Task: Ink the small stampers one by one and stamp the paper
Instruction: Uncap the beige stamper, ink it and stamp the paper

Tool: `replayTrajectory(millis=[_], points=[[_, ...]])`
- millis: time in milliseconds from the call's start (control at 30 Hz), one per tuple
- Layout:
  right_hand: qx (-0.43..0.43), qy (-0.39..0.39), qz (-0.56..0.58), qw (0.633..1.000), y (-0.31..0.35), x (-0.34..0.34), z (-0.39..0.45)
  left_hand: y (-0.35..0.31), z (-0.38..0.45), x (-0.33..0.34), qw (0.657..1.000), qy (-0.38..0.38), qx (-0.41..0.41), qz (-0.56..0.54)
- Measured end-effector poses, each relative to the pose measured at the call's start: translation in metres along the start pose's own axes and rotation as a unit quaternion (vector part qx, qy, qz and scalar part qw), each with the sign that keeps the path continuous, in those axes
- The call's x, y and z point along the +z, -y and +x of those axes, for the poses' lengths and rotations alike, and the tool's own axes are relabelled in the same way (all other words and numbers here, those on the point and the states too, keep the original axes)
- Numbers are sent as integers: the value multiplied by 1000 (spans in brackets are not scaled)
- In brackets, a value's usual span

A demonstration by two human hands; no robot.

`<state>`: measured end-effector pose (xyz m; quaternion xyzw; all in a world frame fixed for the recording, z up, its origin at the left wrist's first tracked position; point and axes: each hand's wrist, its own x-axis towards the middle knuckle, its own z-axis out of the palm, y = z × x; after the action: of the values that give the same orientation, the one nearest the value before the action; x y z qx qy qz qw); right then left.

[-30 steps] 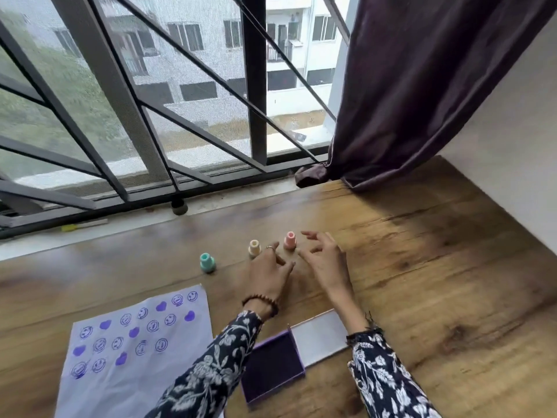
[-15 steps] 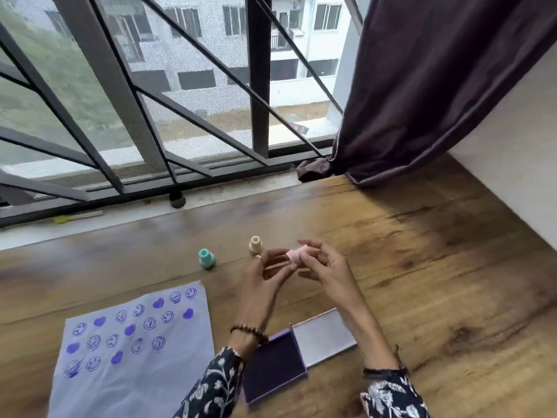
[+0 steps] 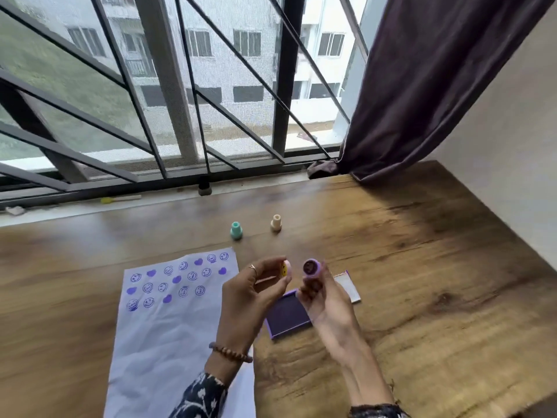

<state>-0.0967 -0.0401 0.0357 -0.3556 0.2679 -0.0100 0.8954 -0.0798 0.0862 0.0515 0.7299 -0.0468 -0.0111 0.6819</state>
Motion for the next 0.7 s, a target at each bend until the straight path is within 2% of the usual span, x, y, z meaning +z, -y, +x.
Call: replayTrajectory(millis=[133,267,467,700], points=[[94,7,102,990,-6,-4,-18,21,1,-20,984,12,59,168],[114,18,119,986,-18,-11,-29,55,18,-31,955,77,80,274],[94,-27,100,990,-31,-30,-39,89,28,-29,939,108,65,319],[46,-49,56,996,-36,-37,-43,92,24,-33,952,102,44,285]])
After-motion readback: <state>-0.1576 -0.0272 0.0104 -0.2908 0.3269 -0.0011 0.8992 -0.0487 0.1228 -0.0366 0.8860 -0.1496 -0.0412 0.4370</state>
